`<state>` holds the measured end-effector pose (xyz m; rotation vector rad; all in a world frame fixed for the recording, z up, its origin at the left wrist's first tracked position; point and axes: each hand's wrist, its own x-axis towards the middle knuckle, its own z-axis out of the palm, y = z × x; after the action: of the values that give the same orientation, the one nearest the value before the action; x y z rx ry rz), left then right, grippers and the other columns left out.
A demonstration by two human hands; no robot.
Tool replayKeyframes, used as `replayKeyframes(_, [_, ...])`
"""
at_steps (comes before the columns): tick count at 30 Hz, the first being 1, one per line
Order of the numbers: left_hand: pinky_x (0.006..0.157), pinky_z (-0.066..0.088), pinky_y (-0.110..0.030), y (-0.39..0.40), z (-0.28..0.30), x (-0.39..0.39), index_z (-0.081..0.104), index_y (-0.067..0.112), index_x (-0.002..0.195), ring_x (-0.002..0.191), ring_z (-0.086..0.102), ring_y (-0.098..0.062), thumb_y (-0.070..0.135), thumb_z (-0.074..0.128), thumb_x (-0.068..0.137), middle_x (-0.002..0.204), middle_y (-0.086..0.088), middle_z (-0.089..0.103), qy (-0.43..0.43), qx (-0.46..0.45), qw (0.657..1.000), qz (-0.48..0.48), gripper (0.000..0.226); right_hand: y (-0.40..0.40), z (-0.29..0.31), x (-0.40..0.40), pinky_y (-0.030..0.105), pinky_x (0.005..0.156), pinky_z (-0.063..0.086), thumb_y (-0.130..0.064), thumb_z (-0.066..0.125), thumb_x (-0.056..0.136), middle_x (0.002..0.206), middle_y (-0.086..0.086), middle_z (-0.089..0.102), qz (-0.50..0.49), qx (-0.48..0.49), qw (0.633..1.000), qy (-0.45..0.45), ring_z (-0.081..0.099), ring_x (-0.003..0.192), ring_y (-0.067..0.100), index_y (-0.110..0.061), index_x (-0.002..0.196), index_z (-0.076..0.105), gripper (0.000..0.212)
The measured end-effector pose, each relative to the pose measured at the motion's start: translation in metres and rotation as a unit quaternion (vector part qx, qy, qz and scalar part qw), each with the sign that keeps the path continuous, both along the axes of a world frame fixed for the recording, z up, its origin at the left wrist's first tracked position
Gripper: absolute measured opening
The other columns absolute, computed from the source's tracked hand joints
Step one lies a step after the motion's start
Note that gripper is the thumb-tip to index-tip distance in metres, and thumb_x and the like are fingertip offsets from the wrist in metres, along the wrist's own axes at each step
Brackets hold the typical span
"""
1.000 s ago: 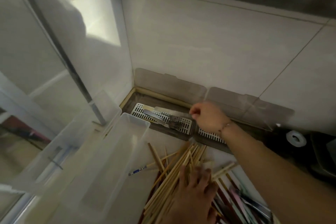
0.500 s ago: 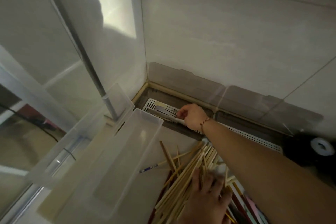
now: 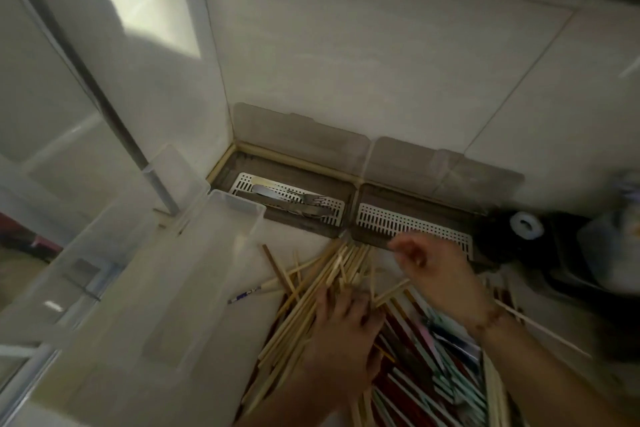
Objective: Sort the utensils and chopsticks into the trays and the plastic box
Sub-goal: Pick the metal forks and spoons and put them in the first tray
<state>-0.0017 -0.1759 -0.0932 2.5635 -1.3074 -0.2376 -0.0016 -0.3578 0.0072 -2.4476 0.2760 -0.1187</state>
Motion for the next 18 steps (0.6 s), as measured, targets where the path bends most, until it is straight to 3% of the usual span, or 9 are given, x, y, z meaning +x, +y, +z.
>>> replayKeyframes(3, [0.109,-0.001,-0.067,0.000,0.000,-0.004,0.043,0.031,0.130,0.141,0.012,-0.031,0.052,0.043,0.079,0.147,-0.004,0.029,-0.006,0.016,1.000,0.012,0.055,-0.002,-0.029,-0.079,0.001,0.061,0.040,-0.025,0.064,0.082,0.076,-0.027,0.062,-0.028,-0.053,0.993,0.106,0.057,0.072,-0.012,-0.047,0.082,0.060,0.022])
replayKeyframes(7, [0.108,-0.010,-0.064,-0.005,0.000,-0.006,0.040,0.033,0.133,0.143,0.003,-0.030,0.055,0.038,0.083,0.151,-0.002,0.025,-0.016,0.049,0.998,0.019,0.055,0.002,-0.068,-0.138,0.002,0.065,0.037,-0.040,0.064,0.085,0.089,-0.020,0.051,-0.054,-0.081,0.975,0.198,0.054,0.080,-0.001,-0.042,0.090,0.060,0.007])
replayKeyframes(13, [0.110,-0.012,-0.062,-0.009,0.000,-0.012,0.038,0.034,0.135,0.143,0.001,-0.029,0.056,0.037,0.085,0.151,0.000,0.025,-0.024,0.063,0.997,0.028,0.055,0.017,-0.082,-0.151,0.019,0.073,0.051,-0.058,0.053,0.086,0.100,-0.018,0.052,-0.103,-0.119,0.971,0.181,0.054,0.095,0.003,-0.040,0.102,0.056,0.024])
replayKeyframes(18, [0.110,-0.009,-0.062,-0.009,-0.001,-0.012,0.037,0.035,0.134,0.143,0.006,-0.027,0.057,0.037,0.083,0.148,0.001,0.032,-0.026,0.071,0.997,0.029,0.056,0.020,-0.079,-0.146,0.019,0.076,0.050,-0.051,0.059,0.086,0.099,-0.020,0.050,-0.128,-0.092,0.968,0.197,0.054,0.095,0.001,-0.039,0.099,0.058,0.018])
